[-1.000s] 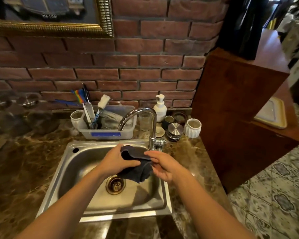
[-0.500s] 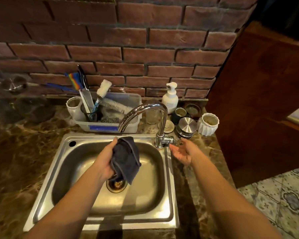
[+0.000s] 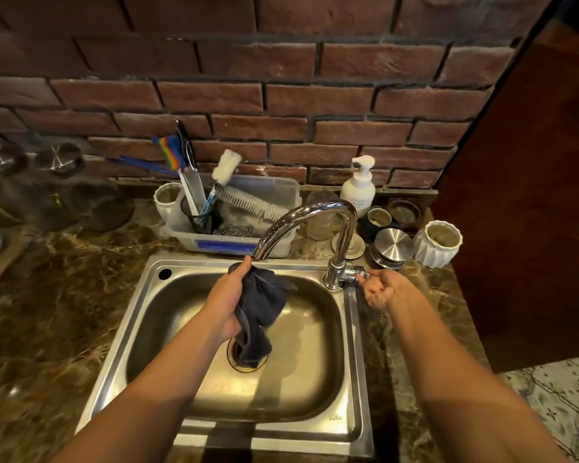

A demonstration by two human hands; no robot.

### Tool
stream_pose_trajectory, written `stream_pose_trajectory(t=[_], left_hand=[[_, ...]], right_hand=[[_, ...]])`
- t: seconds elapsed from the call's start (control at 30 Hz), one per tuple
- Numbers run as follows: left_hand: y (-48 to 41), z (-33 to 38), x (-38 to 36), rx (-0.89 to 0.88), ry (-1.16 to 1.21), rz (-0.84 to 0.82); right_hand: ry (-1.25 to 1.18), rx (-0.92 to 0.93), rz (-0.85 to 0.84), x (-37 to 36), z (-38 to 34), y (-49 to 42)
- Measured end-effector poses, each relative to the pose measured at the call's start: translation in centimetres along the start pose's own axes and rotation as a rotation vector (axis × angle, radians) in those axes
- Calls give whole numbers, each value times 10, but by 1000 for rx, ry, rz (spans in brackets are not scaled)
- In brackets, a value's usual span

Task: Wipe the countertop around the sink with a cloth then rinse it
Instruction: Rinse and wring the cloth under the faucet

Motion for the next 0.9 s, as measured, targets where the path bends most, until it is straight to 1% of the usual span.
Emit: stream_pose_trajectory(t=[0.2, 0.27, 0.33, 0.4, 0.5, 0.57, 0.63, 0.7, 0.8, 0.9], left_hand=[[-4, 9, 8, -31, 9, 9], [-3, 10, 7, -32, 16, 6], [-3, 10, 7, -19, 23, 15], [0, 9, 7, 15, 52, 39], [10, 6, 9, 101, 163, 21], [14, 1, 12, 119, 228, -26], [16, -3, 16, 117, 271, -44], [15, -5, 21, 116, 350, -49], [13, -5, 30, 81, 443, -100], [15, 1, 43, 53, 443, -169]], right_hand=[[15, 34, 22, 6, -5, -5], [-44, 78, 12, 7, 2, -7], [-102, 154, 20, 4, 24, -9], [-133, 216, -25, -4, 64, -6], [-97, 169, -99, -28, 137, -5], [-12, 80, -148, -51, 175, -3], [119, 16, -141, -72, 197, 1], [201, -53, -138, -86, 208, 1], [155, -58, -210, -105, 209, 7], [226, 69, -212, -119, 193, 10]])
Point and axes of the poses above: each hand's wrist, its own y-axis away from the middle knuckle, its own x-axis out of the back of the hand, z = x × y, the point moved 1 cm from there along -y, towards the middle knuckle, and after that the axes turned 8 degrees about y, right-handed, at the moved point
